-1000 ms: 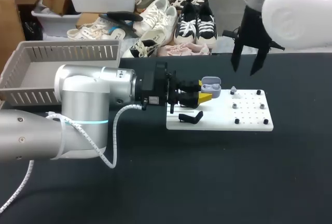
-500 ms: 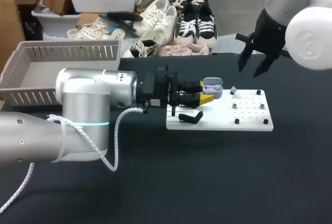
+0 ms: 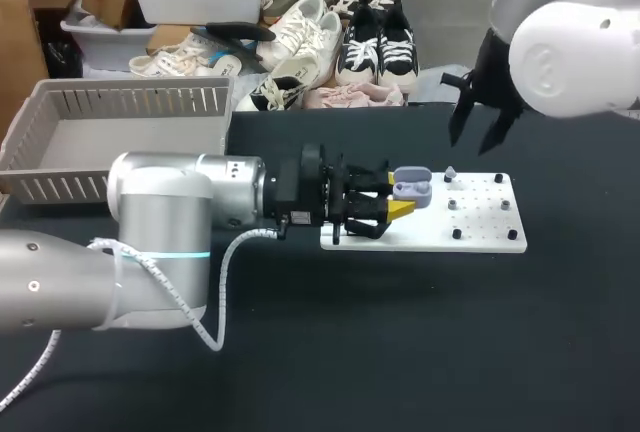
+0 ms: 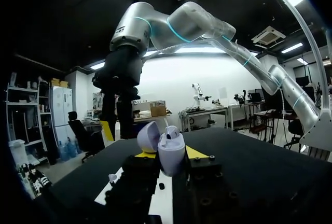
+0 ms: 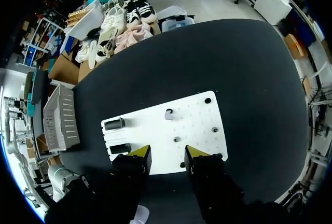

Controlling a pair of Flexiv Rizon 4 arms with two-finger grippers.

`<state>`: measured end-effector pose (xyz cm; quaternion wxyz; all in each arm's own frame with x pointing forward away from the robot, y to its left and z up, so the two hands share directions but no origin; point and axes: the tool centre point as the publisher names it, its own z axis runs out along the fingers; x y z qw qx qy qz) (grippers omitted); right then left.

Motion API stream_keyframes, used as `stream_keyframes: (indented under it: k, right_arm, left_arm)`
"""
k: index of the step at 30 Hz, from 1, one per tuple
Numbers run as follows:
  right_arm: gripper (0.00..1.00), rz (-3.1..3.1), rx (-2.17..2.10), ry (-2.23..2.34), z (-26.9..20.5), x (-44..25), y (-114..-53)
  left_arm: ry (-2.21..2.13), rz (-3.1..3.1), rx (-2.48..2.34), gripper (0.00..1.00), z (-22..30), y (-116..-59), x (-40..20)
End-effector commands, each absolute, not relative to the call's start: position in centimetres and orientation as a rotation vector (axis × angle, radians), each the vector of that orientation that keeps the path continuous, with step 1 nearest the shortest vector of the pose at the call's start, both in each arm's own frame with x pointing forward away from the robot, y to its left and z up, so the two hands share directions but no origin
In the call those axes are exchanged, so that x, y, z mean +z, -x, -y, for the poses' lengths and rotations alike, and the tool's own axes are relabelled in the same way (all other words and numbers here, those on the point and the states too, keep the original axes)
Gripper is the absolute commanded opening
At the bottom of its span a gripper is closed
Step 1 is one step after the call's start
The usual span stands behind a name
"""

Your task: Pick up each earbud case from the left stands, insert the matching earbuds, close the lid, and place the case in the box.

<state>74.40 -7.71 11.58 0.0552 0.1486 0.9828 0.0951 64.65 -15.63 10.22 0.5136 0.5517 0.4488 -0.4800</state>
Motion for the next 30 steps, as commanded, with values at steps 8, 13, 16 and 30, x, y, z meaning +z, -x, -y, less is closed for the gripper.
stream_keyframes:
  k: [8,13,16,30]
  right_arm:
    - [0.4,-2.955,0.234,-0.444,6.7,8.7,-74.6]
    - [0.45,-2.932,0.196,-0.406,6.5,7.5,-74.7]
    - [0.45,-2.928,0.202,-0.406,6.6,6.7,-74.9]
    - [0.43,-2.919,0.203,-0.506,7.0,4.2,-75.8]
  left_arm:
    - [-1.362,-1.09,-1.153,0.0,14.3,-64.4,10.4]
    - [-1.363,-1.097,-1.149,0.0,13.8,-64.0,10.2]
    - [-1.362,-1.1,-1.15,0.0,13.7,-63.7,10.2]
    - [-1.364,-1.103,-1.156,0.0,13.6,-63.5,10.1]
